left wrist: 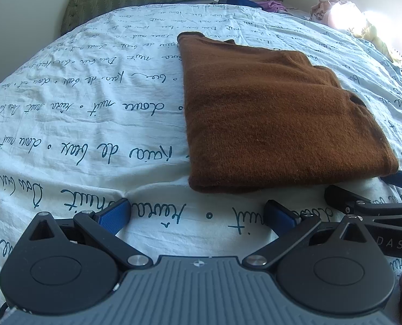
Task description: Fold small clothes
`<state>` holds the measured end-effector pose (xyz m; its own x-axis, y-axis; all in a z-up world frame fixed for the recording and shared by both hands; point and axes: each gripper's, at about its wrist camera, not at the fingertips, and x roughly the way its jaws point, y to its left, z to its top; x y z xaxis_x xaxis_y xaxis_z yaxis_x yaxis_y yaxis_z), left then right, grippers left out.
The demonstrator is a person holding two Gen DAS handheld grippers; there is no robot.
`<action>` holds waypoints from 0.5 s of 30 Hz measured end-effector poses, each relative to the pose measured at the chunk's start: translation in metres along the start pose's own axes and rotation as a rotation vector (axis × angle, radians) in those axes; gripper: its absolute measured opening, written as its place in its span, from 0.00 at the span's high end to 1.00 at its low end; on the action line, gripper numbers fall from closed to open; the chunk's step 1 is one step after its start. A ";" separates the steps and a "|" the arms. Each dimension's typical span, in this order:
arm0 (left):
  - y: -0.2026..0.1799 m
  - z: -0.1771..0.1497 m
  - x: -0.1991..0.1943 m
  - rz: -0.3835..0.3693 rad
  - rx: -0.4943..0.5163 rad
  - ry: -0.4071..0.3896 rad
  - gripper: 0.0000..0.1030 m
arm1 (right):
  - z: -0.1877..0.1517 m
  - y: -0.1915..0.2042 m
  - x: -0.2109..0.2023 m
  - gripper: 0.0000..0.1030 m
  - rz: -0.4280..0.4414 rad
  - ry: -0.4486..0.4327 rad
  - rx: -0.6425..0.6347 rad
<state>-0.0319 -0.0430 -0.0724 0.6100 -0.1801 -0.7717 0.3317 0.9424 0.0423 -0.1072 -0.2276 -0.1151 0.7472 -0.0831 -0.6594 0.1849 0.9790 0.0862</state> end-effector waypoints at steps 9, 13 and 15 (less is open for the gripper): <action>0.000 0.000 0.000 0.001 0.002 -0.001 0.00 | 0.000 0.000 0.000 0.00 0.000 0.000 0.000; 0.000 0.000 0.000 0.002 0.004 -0.003 0.00 | 0.000 0.000 0.000 0.00 -0.001 0.000 0.000; 0.000 0.000 0.000 0.002 0.003 -0.003 0.00 | 0.000 0.000 0.000 0.00 -0.001 0.000 0.000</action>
<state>-0.0314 -0.0427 -0.0725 0.6126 -0.1795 -0.7697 0.3332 0.9417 0.0456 -0.1073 -0.2272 -0.1150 0.7470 -0.0838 -0.6595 0.1854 0.9789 0.0856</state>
